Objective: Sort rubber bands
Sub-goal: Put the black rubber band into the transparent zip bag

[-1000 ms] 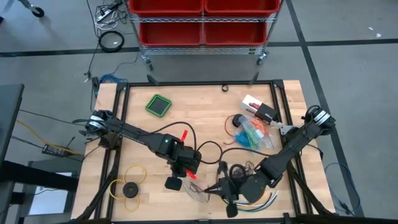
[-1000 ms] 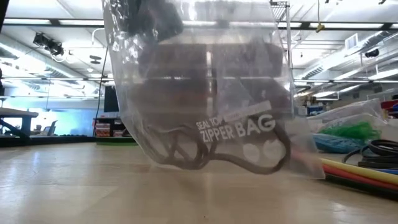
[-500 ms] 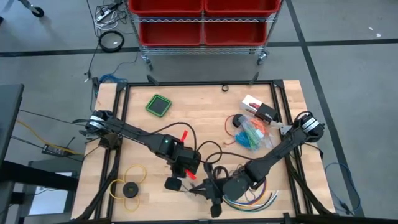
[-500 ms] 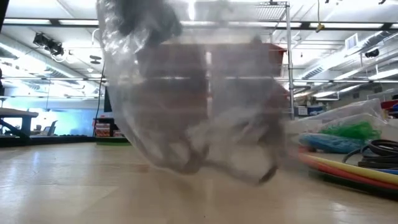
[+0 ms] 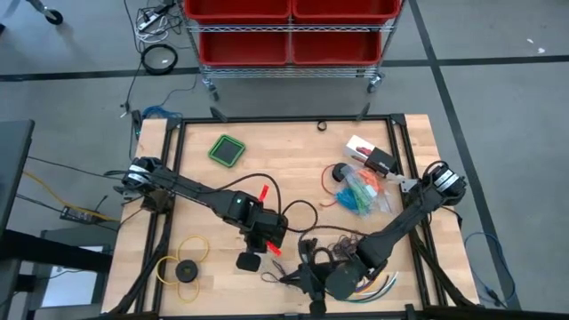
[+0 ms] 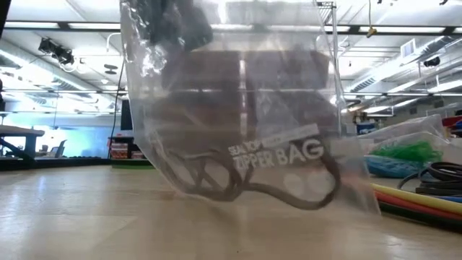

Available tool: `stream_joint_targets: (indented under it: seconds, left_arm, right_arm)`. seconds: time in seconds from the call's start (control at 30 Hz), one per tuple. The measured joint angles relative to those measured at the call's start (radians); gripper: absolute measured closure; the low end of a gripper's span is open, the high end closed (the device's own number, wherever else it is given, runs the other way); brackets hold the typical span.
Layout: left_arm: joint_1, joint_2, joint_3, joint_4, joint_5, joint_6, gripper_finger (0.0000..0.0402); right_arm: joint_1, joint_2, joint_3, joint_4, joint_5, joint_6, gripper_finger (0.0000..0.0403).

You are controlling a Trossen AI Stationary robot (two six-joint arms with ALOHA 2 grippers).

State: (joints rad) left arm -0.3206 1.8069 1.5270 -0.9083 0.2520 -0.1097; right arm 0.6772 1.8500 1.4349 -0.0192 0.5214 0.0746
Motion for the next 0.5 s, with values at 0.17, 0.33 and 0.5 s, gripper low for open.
stream_joint_targets:
  seconds: [0.17,0.33,0.5]
  left_arm:
    - [0.0,0.0,0.0,0.001,0.0,-0.004,0.0401]
    - [0.001,0.0,0.0,0.035,0.0,-0.023,0.0401]
    - [0.01,0.0,0.0,0.074,0.033,-0.03,0.0401]
  right_arm:
    - [0.03,0.0,0.0,-0.001,0.092,-0.028,0.0403]
    - [0.029,0.0,0.0,-0.011,0.116,-0.027,0.0403]
    - [0.021,0.018,0.0,-0.019,0.137,-0.025,0.0403]
